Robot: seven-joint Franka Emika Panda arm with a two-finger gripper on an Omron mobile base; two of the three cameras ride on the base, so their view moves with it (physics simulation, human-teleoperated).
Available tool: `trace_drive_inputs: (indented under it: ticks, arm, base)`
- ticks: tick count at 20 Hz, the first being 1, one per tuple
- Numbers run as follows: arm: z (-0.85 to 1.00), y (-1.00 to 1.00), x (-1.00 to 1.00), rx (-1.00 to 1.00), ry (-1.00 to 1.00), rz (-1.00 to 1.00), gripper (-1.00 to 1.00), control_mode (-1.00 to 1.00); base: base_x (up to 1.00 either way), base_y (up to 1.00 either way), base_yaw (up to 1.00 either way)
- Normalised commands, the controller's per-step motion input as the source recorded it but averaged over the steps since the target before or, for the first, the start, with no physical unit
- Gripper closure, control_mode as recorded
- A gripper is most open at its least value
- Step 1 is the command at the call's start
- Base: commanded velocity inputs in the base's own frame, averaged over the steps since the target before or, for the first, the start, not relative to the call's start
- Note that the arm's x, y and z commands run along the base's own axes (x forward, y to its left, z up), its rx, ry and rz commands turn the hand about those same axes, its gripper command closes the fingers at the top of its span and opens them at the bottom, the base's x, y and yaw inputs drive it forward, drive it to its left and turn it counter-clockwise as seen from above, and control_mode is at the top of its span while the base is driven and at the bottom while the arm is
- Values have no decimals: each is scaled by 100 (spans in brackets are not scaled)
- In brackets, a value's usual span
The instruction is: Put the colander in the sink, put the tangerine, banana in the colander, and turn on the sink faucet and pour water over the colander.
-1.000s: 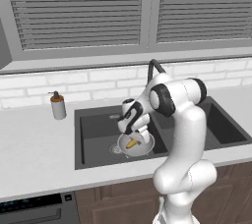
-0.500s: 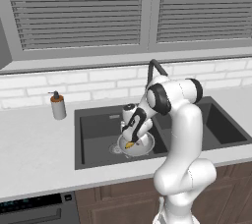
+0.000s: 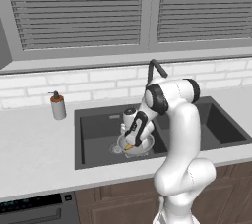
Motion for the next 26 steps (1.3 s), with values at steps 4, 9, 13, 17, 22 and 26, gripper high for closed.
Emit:
trace_drive_inputs:
  ticks: [4,9,13,17,22,26]
  arm:
    - [13,0,1,0,13,0,-100,-100]
    - [32,0,0,-1,16,0,-100,-100]
    - [60,0,0,-3,17,0,-100,-100]
    - [72,0,-20,-6,16,10,-100,-100]
    - [61,-1,-63,-3,6,27,-100,-100]
    - [51,-15,-83,-1,0,24,-100,-100]
  base:
    - [0,0,0]
    - [0,0,0]
    - [0,0,0]
    - [0,0,0]
    - [0,0,0]
    - [0,0,0]
